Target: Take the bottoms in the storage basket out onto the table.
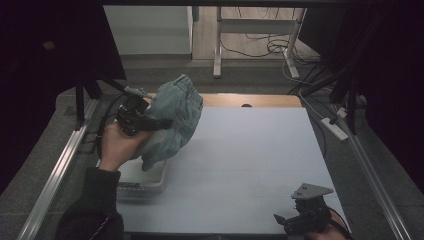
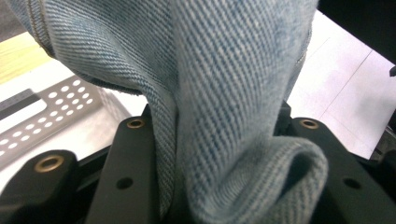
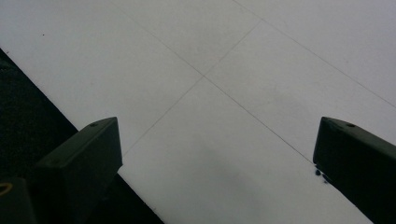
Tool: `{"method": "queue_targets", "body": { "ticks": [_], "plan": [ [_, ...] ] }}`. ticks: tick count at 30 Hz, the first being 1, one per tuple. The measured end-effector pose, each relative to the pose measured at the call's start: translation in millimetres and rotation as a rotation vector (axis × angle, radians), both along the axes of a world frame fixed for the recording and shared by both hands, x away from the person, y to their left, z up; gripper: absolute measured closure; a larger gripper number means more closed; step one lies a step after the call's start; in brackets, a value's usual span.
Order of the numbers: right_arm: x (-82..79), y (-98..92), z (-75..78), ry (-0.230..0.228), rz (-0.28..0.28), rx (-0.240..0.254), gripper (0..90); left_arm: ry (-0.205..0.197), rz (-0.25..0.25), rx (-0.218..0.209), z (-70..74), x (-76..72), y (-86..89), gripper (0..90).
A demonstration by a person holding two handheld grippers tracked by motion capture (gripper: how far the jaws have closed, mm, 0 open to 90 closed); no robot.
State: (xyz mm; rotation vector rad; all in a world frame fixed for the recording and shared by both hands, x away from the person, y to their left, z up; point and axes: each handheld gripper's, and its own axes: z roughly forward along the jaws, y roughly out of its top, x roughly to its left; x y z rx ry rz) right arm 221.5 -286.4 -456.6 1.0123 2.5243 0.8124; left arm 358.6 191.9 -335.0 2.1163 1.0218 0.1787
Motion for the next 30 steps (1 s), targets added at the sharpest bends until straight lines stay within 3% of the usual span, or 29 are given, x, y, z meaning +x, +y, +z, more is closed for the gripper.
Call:
{"method": "queue_targets", "body": {
  "ticks": [16, 30],
  "plan": [
    [-0.2, -1.1, 0.7, -0.004, -0.005, 0.004, 1.4, -0.029, -0.069, 0.014, 8.6, 8.9, -42.2, 60.1],
    [-0.2, -2.2, 1.1, -0.007, -0.007, 0.015, 1.4, -0.045, -0.121, 0.033, 7.6, 16.4, -79.4, 60.1]
  ]
}}
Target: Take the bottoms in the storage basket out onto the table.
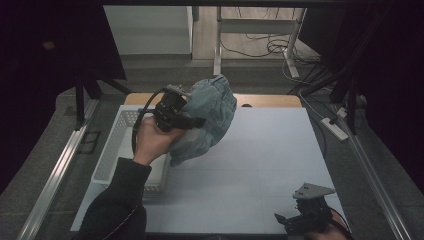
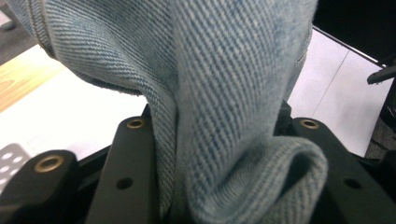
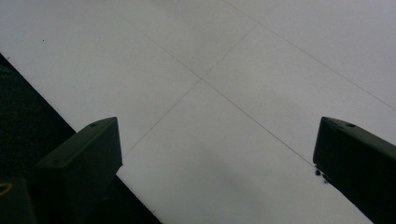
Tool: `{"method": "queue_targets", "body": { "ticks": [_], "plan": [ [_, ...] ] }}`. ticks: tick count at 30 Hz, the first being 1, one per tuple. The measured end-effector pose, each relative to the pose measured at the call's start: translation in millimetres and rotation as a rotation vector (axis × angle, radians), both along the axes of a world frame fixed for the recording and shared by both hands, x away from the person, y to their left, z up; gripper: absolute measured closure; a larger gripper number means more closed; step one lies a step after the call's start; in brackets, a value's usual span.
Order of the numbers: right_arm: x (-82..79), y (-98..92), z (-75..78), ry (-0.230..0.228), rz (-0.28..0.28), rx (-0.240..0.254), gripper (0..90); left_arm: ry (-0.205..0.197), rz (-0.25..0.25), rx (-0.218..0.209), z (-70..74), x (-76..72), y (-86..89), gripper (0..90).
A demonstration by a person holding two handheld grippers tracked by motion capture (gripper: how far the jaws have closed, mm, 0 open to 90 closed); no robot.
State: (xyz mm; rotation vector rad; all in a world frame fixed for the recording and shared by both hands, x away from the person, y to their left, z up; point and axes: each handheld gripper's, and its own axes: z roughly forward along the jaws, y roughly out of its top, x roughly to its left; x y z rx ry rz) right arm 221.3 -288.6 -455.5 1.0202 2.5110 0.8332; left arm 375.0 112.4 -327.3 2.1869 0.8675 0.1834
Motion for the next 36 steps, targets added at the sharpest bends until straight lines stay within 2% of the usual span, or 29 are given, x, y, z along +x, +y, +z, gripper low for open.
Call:
{"method": "queue_targets", "body": {
  "ticks": [9, 16, 28, 36],
  "plan": [
    [-0.4, 0.0, 0.0, -0.001, 0.002, 0.001, 1.4, -0.002, -0.032, 0.015, -5.0, 5.5, -26.7, 60.1],
    [-0.5, 0.0, 0.1, -0.002, 0.004, 0.001, 1.4, 0.004, -0.053, 0.027, -14.2, 11.4, -46.6, 60.1],
    [-0.7, 0.1, 0.0, -0.002, 0.007, -0.001, 1.4, 0.029, -0.069, 0.059, -40.8, 20.9, -75.9, 60.0],
    [-1.0, 0.3, -0.1, -0.006, 0.007, 0.0, 1.4, 0.05, -0.064, 0.09, -66.2, 27.6, -88.4, 59.8]
  ]
}}
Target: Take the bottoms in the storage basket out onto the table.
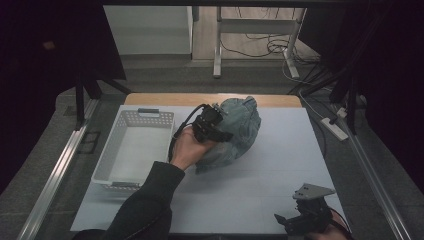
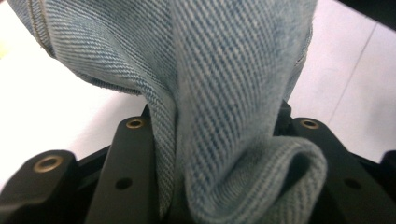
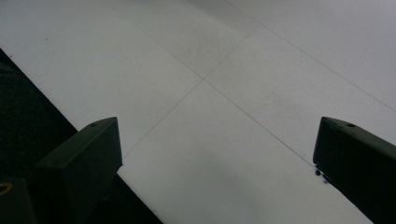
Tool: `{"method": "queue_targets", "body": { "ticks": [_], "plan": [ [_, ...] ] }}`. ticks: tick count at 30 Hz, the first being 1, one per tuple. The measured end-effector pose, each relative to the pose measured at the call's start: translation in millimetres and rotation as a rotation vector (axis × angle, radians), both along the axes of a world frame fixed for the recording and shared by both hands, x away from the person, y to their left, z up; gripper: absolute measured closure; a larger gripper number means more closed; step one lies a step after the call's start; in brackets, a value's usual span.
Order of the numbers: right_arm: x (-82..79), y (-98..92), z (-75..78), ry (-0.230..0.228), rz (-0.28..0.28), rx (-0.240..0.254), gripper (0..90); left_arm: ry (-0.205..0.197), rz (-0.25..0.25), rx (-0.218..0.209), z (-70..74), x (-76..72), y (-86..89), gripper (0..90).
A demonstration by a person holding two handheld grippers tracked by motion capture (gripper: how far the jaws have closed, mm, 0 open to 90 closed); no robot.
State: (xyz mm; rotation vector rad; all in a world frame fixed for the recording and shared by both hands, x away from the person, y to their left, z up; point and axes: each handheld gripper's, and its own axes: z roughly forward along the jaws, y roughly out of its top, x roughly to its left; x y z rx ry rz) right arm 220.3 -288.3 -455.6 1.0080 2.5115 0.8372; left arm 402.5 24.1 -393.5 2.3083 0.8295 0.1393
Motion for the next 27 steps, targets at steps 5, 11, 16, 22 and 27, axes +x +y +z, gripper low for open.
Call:
{"method": "queue_targets", "body": {
  "ticks": [5, 11, 16, 22, 27],
  "plan": [
    [-0.1, 0.2, 0.0, -0.001, 0.002, -0.002, 1.4, 0.017, 0.012, 0.022, -16.4, 5.3, -3.9, 59.6],
    [-0.3, 0.2, 0.2, 0.001, 0.007, -0.004, 1.4, 0.058, 0.021, 0.024, -36.0, 10.4, -6.2, 59.2],
    [-0.4, 0.5, 0.1, 0.0, 0.008, -0.006, 1.4, 0.076, 0.024, 0.064, -52.5, 13.9, -10.2, 58.5],
    [-0.4, 0.5, 0.0, 0.0, 0.01, -0.008, 1.4, 0.089, 0.016, 0.071, -66.7, 16.2, -14.8, 57.5],
    [-0.6, 1.0, -0.2, -0.003, 0.009, -0.009, 1.4, 0.094, -0.008, 0.111, -74.9, 16.5, -22.4, 55.8]
  ]
}}
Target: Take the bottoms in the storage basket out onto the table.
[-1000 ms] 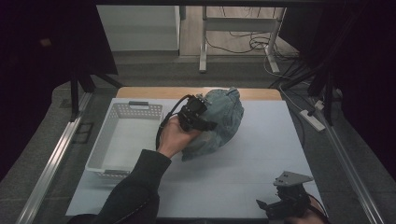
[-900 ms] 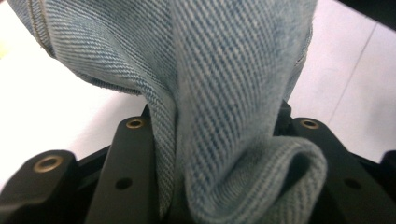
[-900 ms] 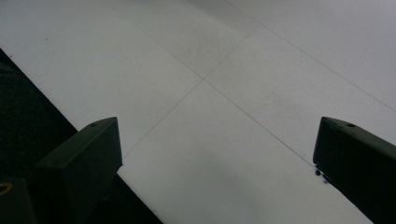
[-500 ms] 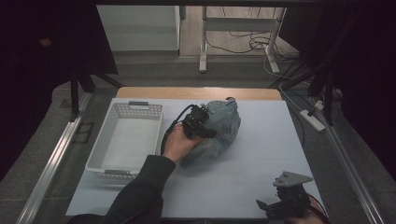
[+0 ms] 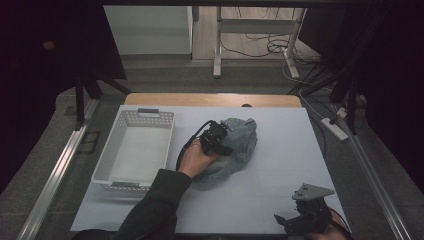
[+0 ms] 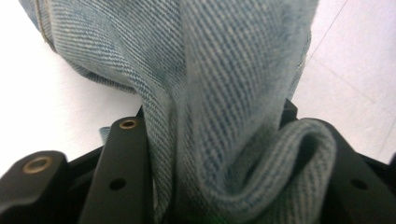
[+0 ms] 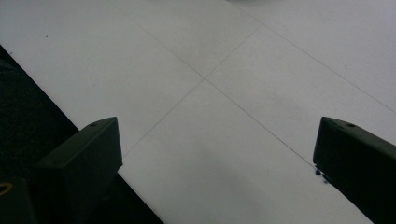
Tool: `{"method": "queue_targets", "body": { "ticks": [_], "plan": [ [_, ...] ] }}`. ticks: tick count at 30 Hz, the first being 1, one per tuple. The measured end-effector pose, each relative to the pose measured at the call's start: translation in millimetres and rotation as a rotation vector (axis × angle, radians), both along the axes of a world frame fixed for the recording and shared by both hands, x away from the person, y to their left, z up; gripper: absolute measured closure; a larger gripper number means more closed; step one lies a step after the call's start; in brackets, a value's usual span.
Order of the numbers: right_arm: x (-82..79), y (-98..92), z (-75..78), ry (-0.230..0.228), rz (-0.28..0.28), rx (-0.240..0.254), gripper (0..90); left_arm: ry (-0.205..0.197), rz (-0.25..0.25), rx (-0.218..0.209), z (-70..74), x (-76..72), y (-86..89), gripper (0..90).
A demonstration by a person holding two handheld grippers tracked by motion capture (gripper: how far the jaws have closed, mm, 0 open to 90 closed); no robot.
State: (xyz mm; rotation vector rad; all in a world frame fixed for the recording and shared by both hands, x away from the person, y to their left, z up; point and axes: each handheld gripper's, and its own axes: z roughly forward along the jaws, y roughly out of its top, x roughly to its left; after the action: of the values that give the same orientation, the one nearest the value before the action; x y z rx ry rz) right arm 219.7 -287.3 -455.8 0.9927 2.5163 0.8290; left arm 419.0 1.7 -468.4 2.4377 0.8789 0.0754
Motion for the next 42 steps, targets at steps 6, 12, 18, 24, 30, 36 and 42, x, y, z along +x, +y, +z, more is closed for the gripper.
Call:
{"method": "queue_targets", "body": {
  "ticks": [6, 12, 18, 24, 30, 36, 42],
  "plan": [
    [-0.1, -0.1, 0.0, -0.001, 0.002, -0.001, 1.4, 0.019, -0.013, -0.01, -17.1, 3.3, -2.5, 52.7],
    [0.0, 0.3, -0.2, 0.001, 0.002, -0.003, 1.4, 0.019, -0.036, -0.019, -26.8, 5.9, -1.3, 46.6],
    [0.1, 0.4, -0.4, 0.003, 0.003, -0.002, 1.4, 0.042, -0.048, -0.03, -32.7, 7.0, -3.3, 35.3],
    [0.3, 0.3, -0.4, 0.004, 0.002, -0.003, 1.4, 0.08, -0.056, -0.019, -35.9, 9.1, -6.9, 19.3],
    [0.3, 0.1, -0.3, 0.005, 0.003, -0.002, 1.4, 0.077, -0.069, -0.034, -33.2, 8.8, -5.2, 14.3],
    [0.5, -0.1, -0.1, 0.009, 0.006, -0.002, 1.4, 0.083, -0.097, -0.073, -30.7, 9.0, -4.2, 5.2],
    [0.4, -0.1, -0.1, 0.008, 0.006, -0.001, 1.4, 0.051, -0.127, -0.082, -26.5, 6.1, -6.2, 0.0]
  ]
}}
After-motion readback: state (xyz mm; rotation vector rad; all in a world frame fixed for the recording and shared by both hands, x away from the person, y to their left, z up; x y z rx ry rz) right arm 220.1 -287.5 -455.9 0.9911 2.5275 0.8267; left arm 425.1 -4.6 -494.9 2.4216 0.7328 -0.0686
